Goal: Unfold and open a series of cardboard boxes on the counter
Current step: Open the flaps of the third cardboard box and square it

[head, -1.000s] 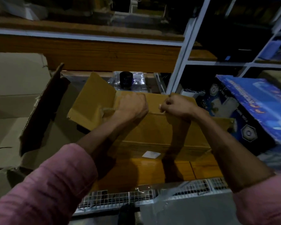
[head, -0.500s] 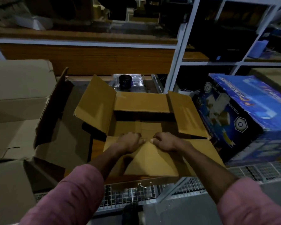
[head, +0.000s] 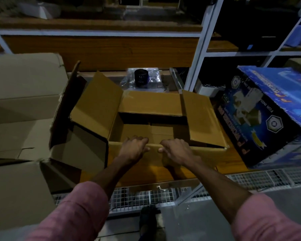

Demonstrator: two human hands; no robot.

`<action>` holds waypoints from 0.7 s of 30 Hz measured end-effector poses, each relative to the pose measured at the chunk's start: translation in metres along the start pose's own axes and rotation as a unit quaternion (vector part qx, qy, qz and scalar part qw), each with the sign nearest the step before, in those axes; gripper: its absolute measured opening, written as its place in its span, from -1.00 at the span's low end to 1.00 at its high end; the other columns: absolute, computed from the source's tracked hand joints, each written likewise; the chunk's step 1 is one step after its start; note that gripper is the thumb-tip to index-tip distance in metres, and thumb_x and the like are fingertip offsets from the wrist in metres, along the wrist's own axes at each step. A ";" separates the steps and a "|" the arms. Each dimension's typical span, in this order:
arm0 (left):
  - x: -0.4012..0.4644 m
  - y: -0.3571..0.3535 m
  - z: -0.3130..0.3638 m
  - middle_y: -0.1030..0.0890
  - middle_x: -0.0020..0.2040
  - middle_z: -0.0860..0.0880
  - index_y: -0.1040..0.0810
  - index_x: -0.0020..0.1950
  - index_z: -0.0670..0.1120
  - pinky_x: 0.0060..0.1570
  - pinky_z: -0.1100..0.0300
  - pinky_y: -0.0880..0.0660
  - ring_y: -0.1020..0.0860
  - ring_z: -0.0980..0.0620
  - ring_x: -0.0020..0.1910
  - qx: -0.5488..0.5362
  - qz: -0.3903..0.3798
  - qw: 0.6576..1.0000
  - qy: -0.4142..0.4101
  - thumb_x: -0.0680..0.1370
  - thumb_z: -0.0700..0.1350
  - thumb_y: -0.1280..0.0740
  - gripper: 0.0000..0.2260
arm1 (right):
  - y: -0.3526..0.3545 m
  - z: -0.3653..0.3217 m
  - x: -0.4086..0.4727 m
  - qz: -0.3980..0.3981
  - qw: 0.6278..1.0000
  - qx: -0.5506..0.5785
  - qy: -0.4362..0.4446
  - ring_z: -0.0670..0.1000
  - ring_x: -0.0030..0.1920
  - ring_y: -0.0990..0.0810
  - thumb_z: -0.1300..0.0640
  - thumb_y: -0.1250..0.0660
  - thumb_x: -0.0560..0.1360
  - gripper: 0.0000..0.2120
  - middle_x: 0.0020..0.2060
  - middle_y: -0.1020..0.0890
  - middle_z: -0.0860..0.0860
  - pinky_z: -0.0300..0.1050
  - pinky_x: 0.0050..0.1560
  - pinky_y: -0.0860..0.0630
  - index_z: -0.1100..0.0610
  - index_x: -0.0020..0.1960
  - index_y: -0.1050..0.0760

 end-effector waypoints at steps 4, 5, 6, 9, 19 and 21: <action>-0.013 0.002 -0.011 -0.56 0.16 -0.07 -0.42 0.17 -0.02 0.16 -0.06 -0.37 -0.47 -0.10 0.17 0.002 -0.001 1.000 0.011 0.68 0.15 -0.14 -0.73 | -0.004 -0.007 -0.001 -0.012 0.999 0.027 0.013 -0.02 -0.11 -0.55 -0.20 -0.15 0.63 -0.69 -0.11 -0.61 -0.07 -0.05 -0.12 -0.50 -0.08 0.20 -0.53; -0.015 0.001 -0.013 -0.56 0.16 -0.07 -0.43 0.19 -0.02 0.16 -0.06 -0.37 -0.48 -0.11 0.17 0.004 -0.004 1.000 0.014 0.68 0.17 -0.13 -0.71 | -0.005 -0.006 -0.002 -0.014 0.999 0.033 0.009 -0.01 -0.09 -0.56 -0.20 -0.13 0.63 -0.68 -0.09 -0.62 -0.06 -0.02 -0.08 -0.53 -0.09 0.22 -0.53; -0.015 0.001 -0.014 -0.57 0.17 -0.07 -0.44 0.20 -0.02 0.16 -0.06 -0.38 -0.48 -0.11 0.17 0.006 -0.006 1.000 0.018 0.68 0.19 -0.11 -0.68 | -0.005 -0.005 -0.003 -0.015 0.999 0.039 0.006 0.01 -0.06 -0.57 -0.20 -0.10 0.64 -0.67 -0.07 -0.62 -0.06 0.01 -0.03 -0.55 -0.09 0.23 -0.53; -0.014 0.001 -0.015 -0.60 0.14 -0.10 -0.50 0.19 -0.03 0.14 -0.07 -0.38 -0.52 -0.13 0.12 -0.011 0.004 0.999 0.041 0.68 0.22 0.01 -0.58 | 0.001 -0.003 -0.008 0.016 0.996 0.085 -0.002 0.05 0.09 -0.59 -0.18 -0.02 0.67 -0.62 0.05 -0.63 -0.02 0.07 0.09 -0.54 -0.04 0.24 -0.52; 0.028 0.001 0.055 -0.61 0.17 -0.14 -0.54 0.21 -0.08 0.17 -0.07 -0.43 -0.54 -0.14 0.15 -0.030 0.026 0.999 -0.009 0.70 0.12 -0.02 -0.60 | 0.066 0.094 -0.013 0.196 0.964 -0.114 -0.140 0.22 0.59 0.00 -0.08 -0.21 0.60 -0.41 0.56 -0.14 0.17 0.23 0.57 0.02 0.08 0.55 -0.16; 0.034 -0.006 0.065 -0.62 0.15 -0.14 -0.53 0.22 -0.07 0.16 -0.10 -0.43 -0.55 -0.15 0.13 -0.012 0.010 1.000 0.000 0.70 0.14 0.01 -0.57 | 0.062 0.123 -0.020 0.175 0.958 -0.139 -0.177 0.29 0.56 -0.05 -0.10 -0.19 0.58 -0.39 0.53 -0.20 0.24 0.26 0.56 0.03 0.12 0.54 -0.19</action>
Point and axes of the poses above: each hand's wrist, its own x-axis towards the middle knuckle, its own y-axis out of the back of the hand, z = x × y, the point moved 6 cm from there along x, towards the middle knuckle
